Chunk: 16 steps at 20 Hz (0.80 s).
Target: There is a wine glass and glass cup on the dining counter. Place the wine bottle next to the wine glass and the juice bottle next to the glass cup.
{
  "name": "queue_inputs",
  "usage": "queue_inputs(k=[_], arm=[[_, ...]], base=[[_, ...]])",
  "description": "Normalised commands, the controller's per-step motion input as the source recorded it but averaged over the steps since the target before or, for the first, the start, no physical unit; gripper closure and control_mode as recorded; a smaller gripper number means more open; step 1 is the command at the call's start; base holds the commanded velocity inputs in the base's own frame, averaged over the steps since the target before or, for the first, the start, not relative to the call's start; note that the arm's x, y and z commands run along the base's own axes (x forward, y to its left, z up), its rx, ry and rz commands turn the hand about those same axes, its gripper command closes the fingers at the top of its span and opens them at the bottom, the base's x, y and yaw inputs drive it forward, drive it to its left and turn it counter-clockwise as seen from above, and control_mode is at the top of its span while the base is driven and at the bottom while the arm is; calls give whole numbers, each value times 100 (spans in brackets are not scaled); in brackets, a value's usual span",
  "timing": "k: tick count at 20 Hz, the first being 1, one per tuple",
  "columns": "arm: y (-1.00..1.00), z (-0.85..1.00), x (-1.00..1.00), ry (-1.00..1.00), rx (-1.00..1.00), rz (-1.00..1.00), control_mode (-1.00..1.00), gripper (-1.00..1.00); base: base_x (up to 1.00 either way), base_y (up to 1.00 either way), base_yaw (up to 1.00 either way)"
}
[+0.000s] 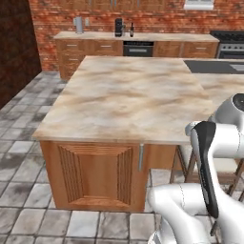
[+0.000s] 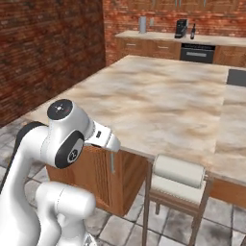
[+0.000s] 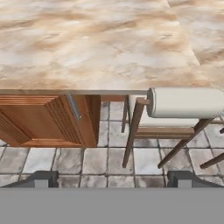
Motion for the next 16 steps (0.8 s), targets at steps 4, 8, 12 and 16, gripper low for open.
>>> queue_inputs(k=[4,8,12,16], arm=[[0,0,0,0,0,0,100,-100],[0,0,0,0,0,0,100,-100],[0,0,0,0,0,0,100,-100],[0,0,0,0,0,0,100,-100]], base=[[18,92,0],[19,93,0],[24,92,0],[33,90,0]])
